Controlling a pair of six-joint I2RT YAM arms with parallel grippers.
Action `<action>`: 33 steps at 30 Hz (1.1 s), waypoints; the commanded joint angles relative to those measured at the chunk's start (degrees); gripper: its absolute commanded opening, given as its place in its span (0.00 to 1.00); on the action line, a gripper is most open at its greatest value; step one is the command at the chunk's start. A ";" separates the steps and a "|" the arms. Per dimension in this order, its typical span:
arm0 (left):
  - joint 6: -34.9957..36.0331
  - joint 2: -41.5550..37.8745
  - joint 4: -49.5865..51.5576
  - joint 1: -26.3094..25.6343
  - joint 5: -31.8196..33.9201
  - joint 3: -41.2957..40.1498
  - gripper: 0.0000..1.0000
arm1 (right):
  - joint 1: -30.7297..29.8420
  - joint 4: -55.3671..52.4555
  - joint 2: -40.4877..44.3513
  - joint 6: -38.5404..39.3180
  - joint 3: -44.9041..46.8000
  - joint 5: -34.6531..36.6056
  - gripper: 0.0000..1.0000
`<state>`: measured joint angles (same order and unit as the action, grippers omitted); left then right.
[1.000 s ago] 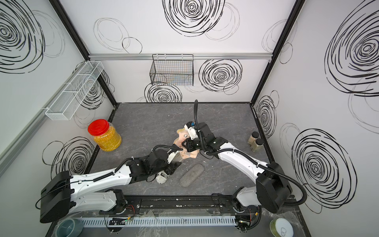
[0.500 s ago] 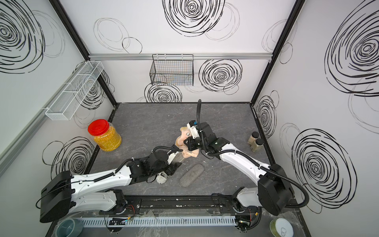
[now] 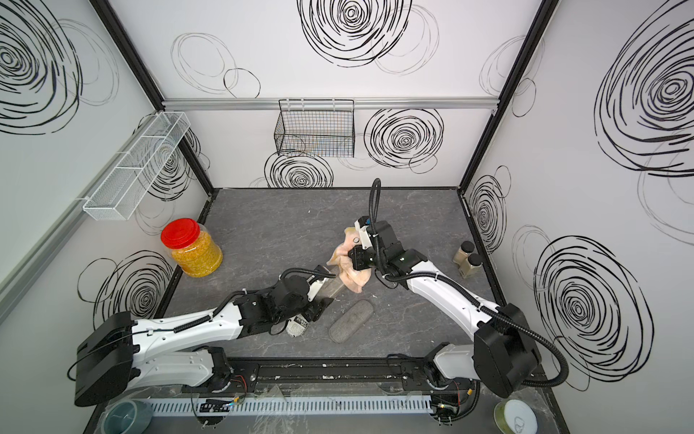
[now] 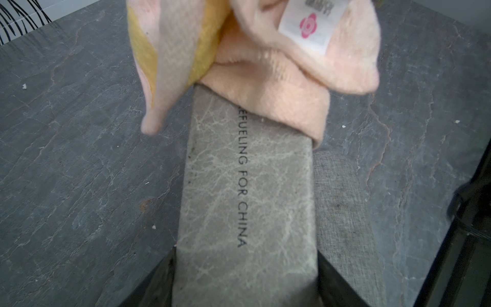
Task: Wipe the eyeglass case
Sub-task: Wipe the dirt from the eyeglass case.
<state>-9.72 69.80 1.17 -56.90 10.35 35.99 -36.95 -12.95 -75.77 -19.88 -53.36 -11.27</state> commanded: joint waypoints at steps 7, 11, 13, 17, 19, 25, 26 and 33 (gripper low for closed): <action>-0.57 -0.89 -5.53 -0.22 0.99 0.67 0.60 | -5.61 -1.34 -3.60 2.20 -2.17 -1.78 0.00; -0.99 -1.38 -5.48 -0.09 0.36 0.26 0.61 | -2.92 -3.14 -2.87 -0.68 -2.06 3.95 0.00; -1.47 -1.98 -6.08 -0.13 -0.37 -0.57 0.61 | -0.55 -3.78 -1.93 -2.36 -1.51 5.40 0.00; -2.84 -4.10 -7.13 1.54 -3.10 -2.60 0.61 | 3.00 -2.52 2.27 -3.85 1.14 6.08 0.00; -3.57 -5.16 -7.65 2.87 -5.33 -3.45 0.61 | 4.13 -2.49 4.24 -4.15 1.80 6.84 0.00; -7.85 -6.58 -9.26 9.78 -17.81 -5.78 0.61 | 4.70 1.79 10.16 -2.62 4.48 -0.70 0.00; -9.72 -6.84 -10.77 11.97 -21.87 -6.51 0.61 | 4.33 3.64 11.20 -2.31 5.44 -3.45 0.00; -22.73 -9.04 -24.74 26.07 -43.60 -13.22 0.62 | -3.32 13.94 12.75 -1.94 9.22 -10.69 0.00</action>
<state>-25.63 62.78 -11.81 -33.56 -21.37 23.75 -37.56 -5.82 -62.76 -22.41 -44.51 -16.91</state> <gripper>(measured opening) 0.706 0.132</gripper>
